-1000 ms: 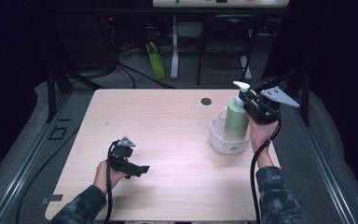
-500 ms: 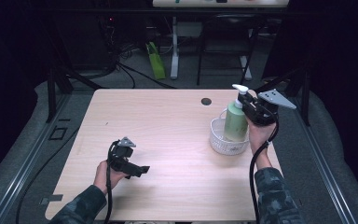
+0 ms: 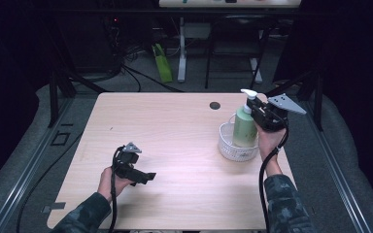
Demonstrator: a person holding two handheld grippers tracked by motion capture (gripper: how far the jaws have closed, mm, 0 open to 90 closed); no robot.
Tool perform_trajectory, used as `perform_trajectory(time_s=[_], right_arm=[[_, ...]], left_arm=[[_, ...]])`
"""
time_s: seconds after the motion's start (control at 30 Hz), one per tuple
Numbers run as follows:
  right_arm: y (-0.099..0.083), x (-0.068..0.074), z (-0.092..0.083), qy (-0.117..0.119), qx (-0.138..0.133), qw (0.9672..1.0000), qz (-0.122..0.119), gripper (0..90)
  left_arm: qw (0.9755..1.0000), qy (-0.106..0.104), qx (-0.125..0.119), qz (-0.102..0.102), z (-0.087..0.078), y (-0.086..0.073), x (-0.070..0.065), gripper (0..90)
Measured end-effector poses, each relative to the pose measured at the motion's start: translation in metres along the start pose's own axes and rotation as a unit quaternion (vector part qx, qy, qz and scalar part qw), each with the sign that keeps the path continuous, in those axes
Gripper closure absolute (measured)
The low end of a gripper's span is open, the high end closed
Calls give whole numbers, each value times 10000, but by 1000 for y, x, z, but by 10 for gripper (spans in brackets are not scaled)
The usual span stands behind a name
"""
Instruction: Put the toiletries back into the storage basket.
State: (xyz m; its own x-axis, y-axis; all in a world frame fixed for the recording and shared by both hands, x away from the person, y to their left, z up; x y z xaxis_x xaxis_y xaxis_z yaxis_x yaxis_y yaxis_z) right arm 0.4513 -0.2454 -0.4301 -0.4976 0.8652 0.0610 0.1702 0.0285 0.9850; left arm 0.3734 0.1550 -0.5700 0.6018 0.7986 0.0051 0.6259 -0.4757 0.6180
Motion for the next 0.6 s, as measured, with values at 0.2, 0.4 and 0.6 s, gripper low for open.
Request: perform_trajectory(time_s=[0.2, 0.4, 0.6], right_arm=[[-4, 2, 0, 36, 38, 10000, -33, 759], [-6, 2, -2, 64, 49, 10000, -36, 758], [-7, 2, -4, 92, 49, 9999, -29, 757]], left_arm=[[10000, 2, -5, 0, 0, 0, 0, 0], [10000, 3, 1, 6, 0, 0, 0, 0], [10000, 12, -2, 2, 0, 0, 0, 0]])
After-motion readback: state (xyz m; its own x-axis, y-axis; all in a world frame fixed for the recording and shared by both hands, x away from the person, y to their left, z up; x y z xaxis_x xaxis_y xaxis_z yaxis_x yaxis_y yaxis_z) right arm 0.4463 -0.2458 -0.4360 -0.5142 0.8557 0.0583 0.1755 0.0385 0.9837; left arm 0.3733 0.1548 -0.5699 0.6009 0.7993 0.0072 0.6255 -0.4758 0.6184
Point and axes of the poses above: each handheld gripper's, and its own axes: z roughly forward along the jaws, y roughly out of its top, x roughly to its left, the point moved 5 cm from there along z, roughly forward along the jaws, and after that the axes turned 11 degrees about y, right-handed, at the moved point
